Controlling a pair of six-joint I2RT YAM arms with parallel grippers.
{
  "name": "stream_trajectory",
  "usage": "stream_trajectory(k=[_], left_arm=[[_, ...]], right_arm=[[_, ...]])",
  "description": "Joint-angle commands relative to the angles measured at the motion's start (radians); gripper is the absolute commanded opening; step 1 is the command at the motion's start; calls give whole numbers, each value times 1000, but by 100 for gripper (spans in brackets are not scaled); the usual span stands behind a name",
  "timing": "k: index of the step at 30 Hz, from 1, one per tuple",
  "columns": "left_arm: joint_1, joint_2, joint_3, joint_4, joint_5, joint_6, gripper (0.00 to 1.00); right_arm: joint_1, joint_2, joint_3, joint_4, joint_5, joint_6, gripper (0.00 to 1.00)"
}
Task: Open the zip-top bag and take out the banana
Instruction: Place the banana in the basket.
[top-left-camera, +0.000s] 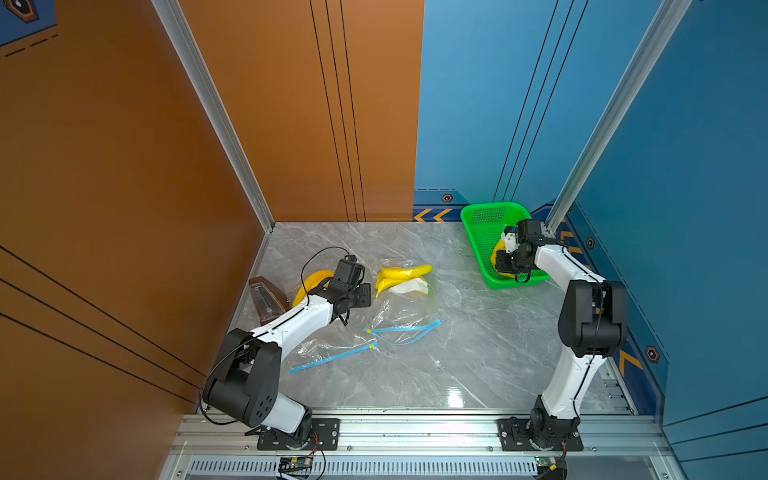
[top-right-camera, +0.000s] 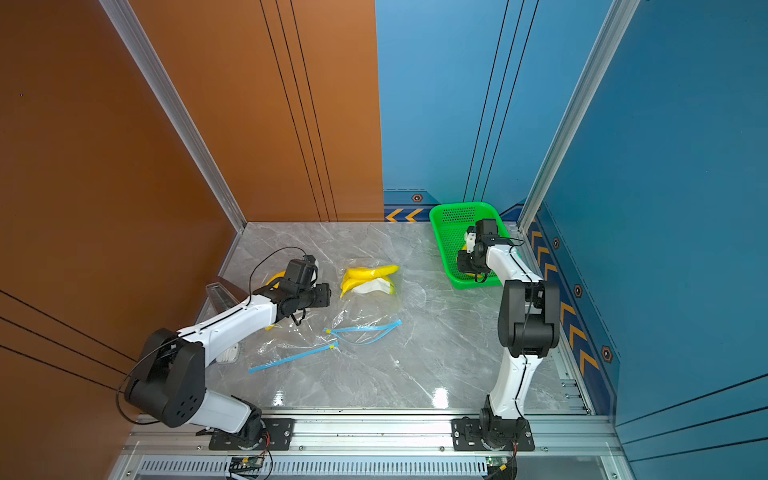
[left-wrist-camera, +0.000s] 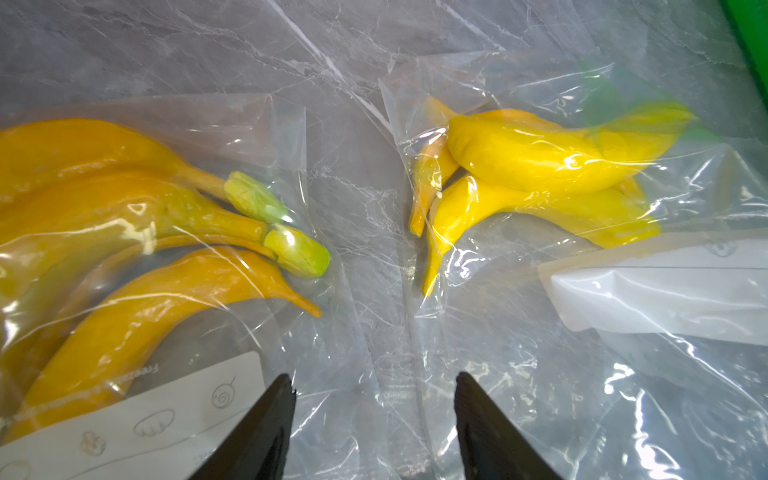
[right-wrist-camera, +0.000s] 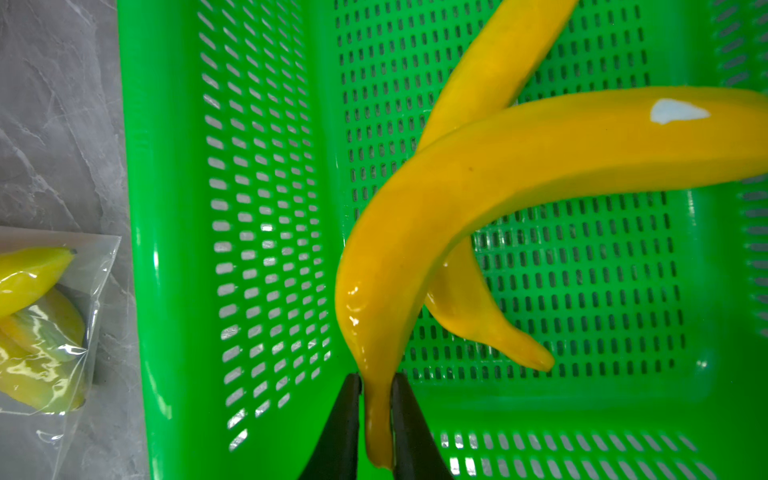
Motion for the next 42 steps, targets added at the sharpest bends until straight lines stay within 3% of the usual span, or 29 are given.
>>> stream_trajectory(k=[1,8,14,19,24,31,37,42], left_arm=[[-4,-4,-12,3,19,17,64],[-27,-49,-25,2,9,43,66],[-34,-51,-26,2,1,41,66],[-42,-46,-20,2,-3,38,66],[-47,-65,-29,2,-14,35,66],[-51,-74,-38,2,-22,32,66],[-52,-63,-32,2,-23,33,66],[-54,-57,-34,2,-23,34,66]], right_arm=[[20,7,5,-40,22,-2,28],[24,-61,-34,-20,65,45,43],[25,-87,-2,5,137,168,49],[19,36,128,-40,299,314,57],[8,160,230,-95,323,391,60],[16,288,388,-198,341,403,60],[64,262,399,-198,406,360,40],[122,268,425,-200,507,283,39]])
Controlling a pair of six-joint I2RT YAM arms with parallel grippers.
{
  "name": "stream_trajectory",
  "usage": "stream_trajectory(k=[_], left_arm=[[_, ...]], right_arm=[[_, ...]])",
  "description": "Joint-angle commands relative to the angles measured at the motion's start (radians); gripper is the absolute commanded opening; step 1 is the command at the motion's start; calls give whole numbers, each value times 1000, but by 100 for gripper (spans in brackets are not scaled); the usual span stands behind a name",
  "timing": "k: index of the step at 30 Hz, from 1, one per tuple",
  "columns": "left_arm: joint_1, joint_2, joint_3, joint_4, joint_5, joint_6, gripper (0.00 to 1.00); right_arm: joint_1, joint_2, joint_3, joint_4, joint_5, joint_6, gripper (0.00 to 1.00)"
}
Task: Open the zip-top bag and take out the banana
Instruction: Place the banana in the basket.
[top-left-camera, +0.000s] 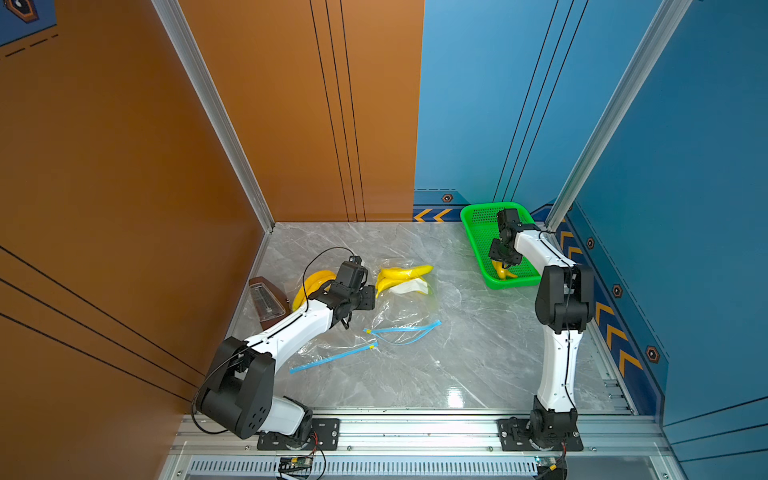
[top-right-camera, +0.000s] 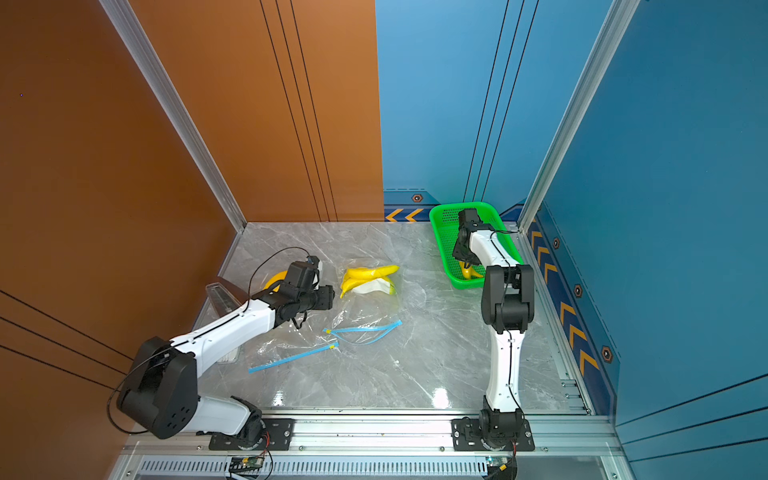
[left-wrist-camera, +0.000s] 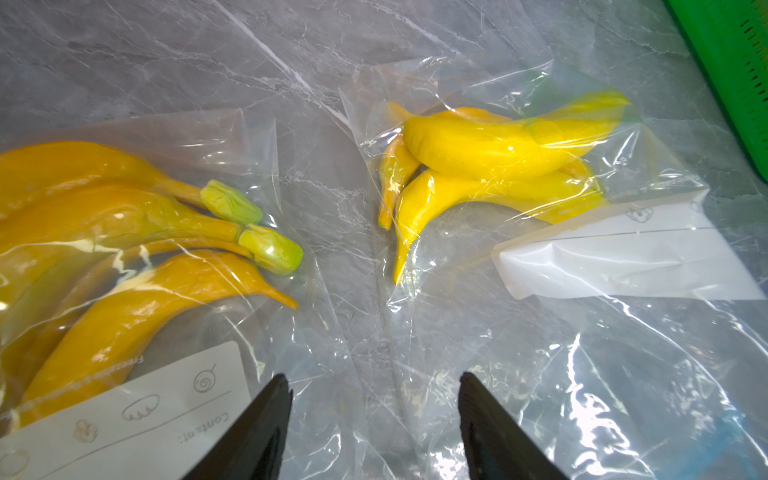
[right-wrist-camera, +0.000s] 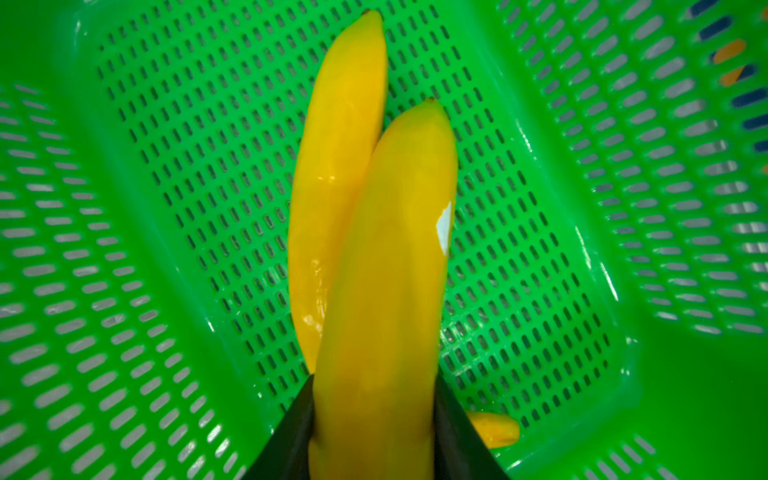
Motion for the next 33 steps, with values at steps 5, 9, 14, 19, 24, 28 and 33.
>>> stream_trajectory(k=[5,9,14,19,24,28,33], left_arm=[[-6,-10,-22,2,-23,13,66],[-7,-3,-18,2,-7,19,67],[-56,-13,-6,-2,6,73,67],[-215,-98,-23,-4,-39,204,71],[-356,-199,-86,-6,-69,305,76],[-443,-188,-106,-27,-125,408,82],[-519,-48,-48,-90,-272,476,85]], right_arm=[[68,-2,52,-52,140,-119,46],[100,-8,59,-53,165,-156,55],[125,-92,34,-77,202,-143,57],[179,-298,-118,-55,207,-105,58],[248,-509,-348,38,162,-35,59],[310,-629,-485,89,138,-18,60],[344,-776,-652,169,51,27,61]])
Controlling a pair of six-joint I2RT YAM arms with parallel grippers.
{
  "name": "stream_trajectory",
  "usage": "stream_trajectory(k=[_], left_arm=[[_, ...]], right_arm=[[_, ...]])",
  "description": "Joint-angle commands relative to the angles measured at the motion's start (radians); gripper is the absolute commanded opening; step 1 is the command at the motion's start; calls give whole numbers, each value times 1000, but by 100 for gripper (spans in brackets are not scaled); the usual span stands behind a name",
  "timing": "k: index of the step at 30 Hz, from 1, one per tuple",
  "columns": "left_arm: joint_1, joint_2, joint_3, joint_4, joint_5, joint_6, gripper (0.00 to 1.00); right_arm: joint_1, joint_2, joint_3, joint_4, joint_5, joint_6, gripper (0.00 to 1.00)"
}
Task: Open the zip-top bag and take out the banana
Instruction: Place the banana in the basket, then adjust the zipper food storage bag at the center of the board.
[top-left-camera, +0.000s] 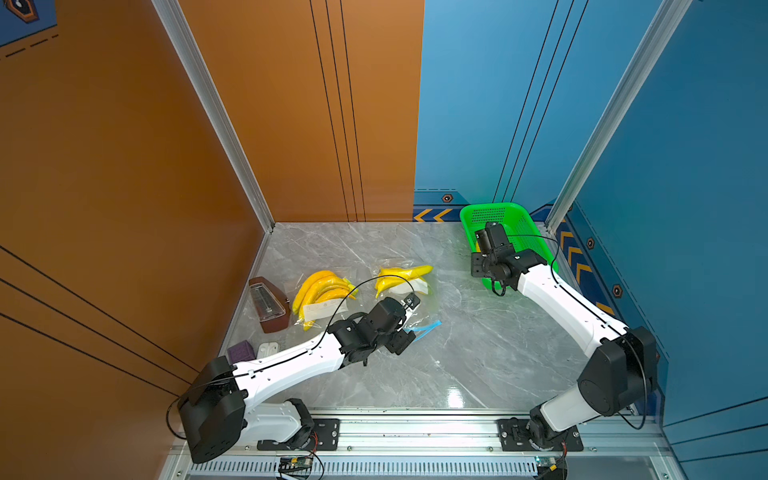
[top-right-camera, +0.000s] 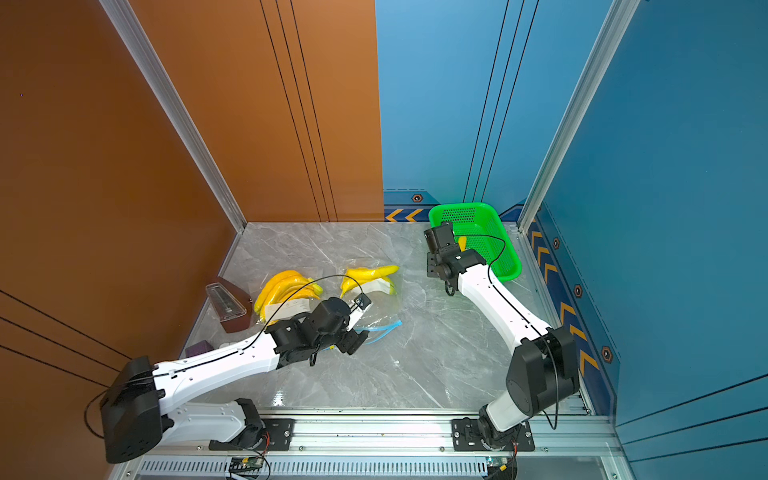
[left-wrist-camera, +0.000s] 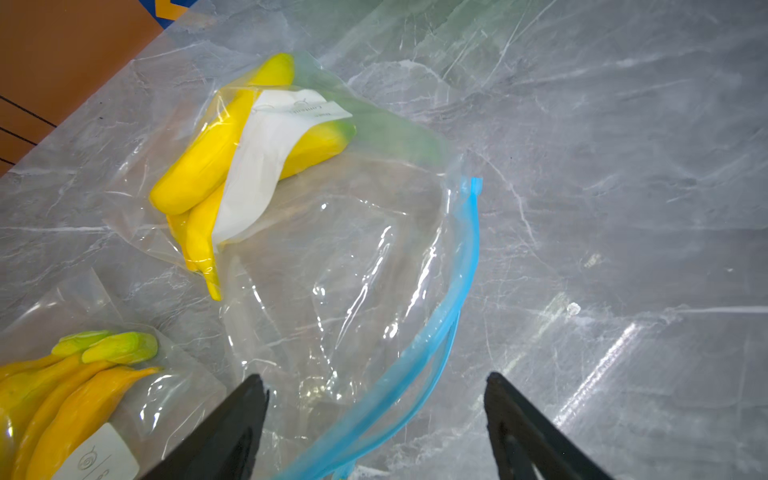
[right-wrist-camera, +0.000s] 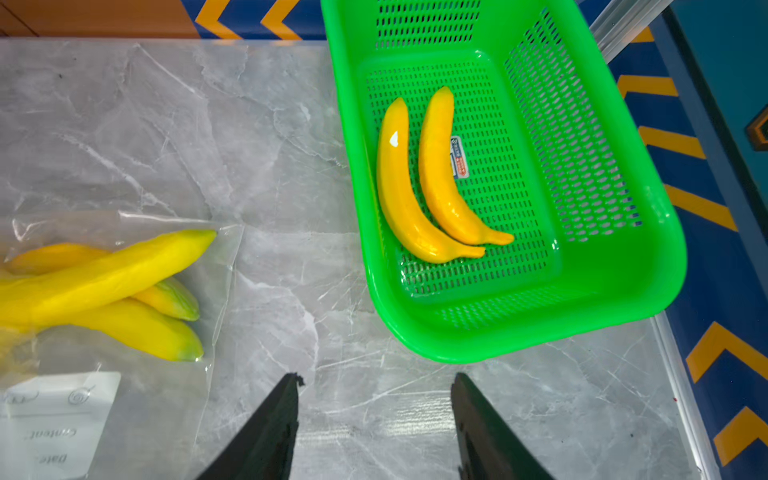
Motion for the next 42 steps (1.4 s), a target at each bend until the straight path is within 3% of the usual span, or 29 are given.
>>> stream_trajectory(k=[1,5,9,11,16,19,20,23,27,29,32,35,42], left_arm=[[-26,89,43,-71,-147,78,85],[-15,190,105,-77,-215,63,83],[-9,244,184,-75,-190,39,51],[-19,269,232,-74,-156,28,40],[-82,386,373,-75,-100,-13,25],[-100,460,468,-75,-56,-73,21],[-99,476,494,-75,-40,-99,21],[-76,471,523,-75,-5,-171,47],[-21,345,456,-73,98,-208,70],[10,273,414,-74,112,-206,77],[131,177,360,-74,155,-258,81],[293,168,355,-83,177,-304,85],[524,418,500,-99,238,-349,85]], right_arm=[[9,-105,-104,83,-79,64,61],[14,-241,-244,148,-131,105,62],[30,-327,-359,179,-161,130,62],[37,-347,-400,183,-157,142,62],[40,-371,-474,200,-137,174,62],[40,-396,-495,203,-95,185,62],[40,-404,-500,204,-84,187,62],[37,-441,-513,205,-56,197,63],[37,-489,-541,210,-64,209,63],[41,-509,-557,219,-91,212,62],[70,-532,-581,239,-116,226,62],[127,-546,-609,271,-120,257,62],[269,-561,-692,377,-124,340,61]])
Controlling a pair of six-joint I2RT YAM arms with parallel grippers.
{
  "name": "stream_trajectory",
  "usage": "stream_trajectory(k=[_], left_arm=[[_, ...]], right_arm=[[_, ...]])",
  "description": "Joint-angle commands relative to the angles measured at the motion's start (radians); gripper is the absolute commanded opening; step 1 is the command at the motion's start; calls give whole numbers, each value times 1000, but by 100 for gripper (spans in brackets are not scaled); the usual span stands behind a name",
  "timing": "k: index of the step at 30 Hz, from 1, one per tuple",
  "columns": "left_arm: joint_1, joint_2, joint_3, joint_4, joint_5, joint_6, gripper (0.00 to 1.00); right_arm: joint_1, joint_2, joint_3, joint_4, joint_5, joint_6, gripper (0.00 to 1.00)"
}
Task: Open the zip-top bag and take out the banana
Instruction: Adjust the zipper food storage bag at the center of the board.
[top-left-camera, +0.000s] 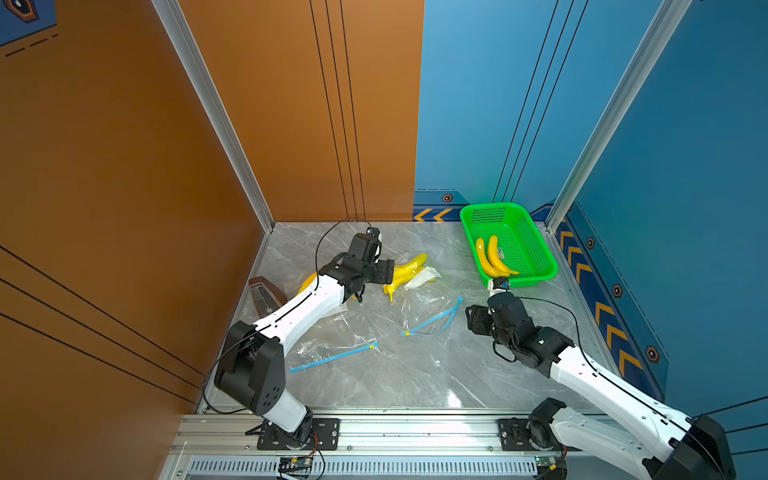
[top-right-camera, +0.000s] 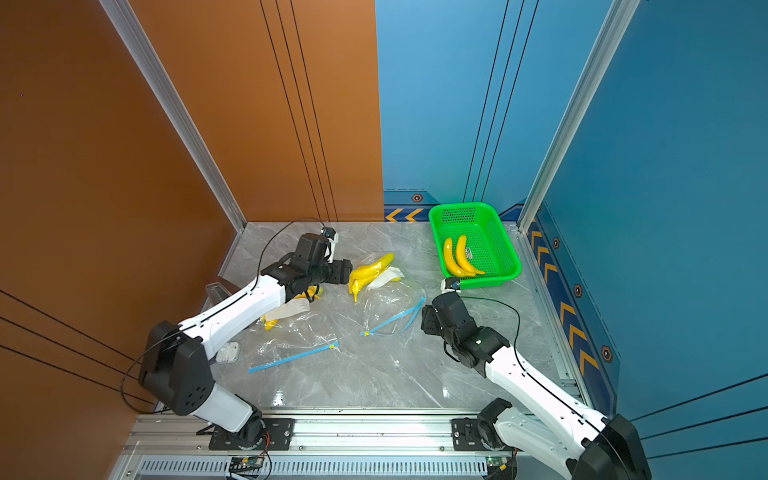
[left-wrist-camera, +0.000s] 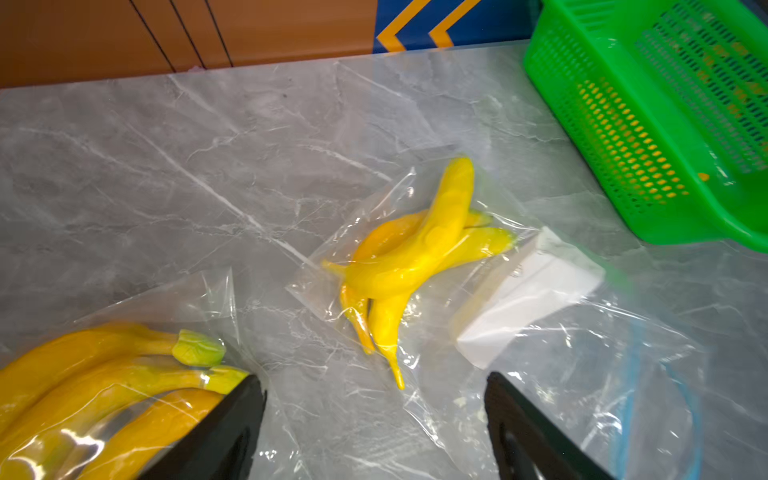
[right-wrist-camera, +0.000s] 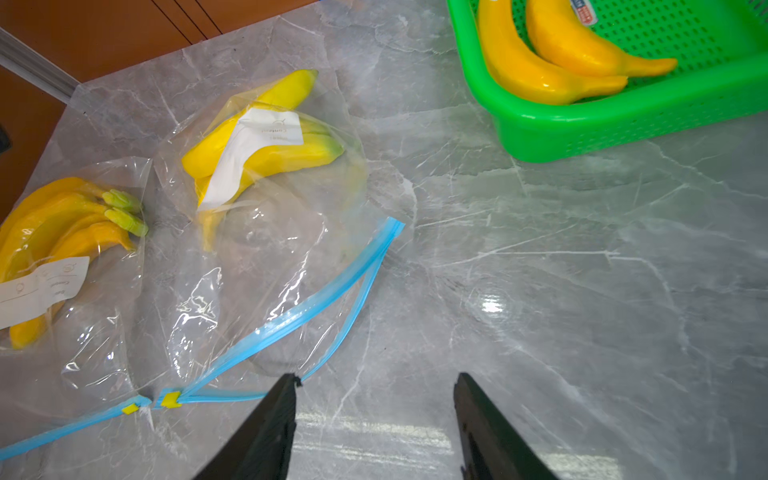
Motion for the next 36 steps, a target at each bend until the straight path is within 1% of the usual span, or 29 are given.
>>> stream_trajectory(k=[1,4,6,10,12,17,24,28,32,36], left_arm=[[56,139,83,-42,75,-33,85],[90,262,184,-40,106,-5,84],[105,327,250,-40,150,11,82],[107,405,334,-41,200,42,80],[109,433,357,-41,203,48,79],[110,489,375,-42,263,48,68],[106,539,367,-43,302,49,58],[100,552,367,-42,304,47,44],[95,541,361,-41,290,46,22],[83,497,341,-40,257,40,4]], right_arm=[[52,-6,-34,80,-8,55,61],[106,33,-45,110,-14,55,60],[133,70,-48,127,-11,55,58],[167,111,-59,165,11,57,58],[172,124,-59,172,20,57,58],[174,137,-51,165,48,49,58],[174,170,-18,154,54,32,58],[174,217,-18,186,37,34,58],[172,292,-9,206,38,42,58],[139,327,-11,222,40,63,58]])
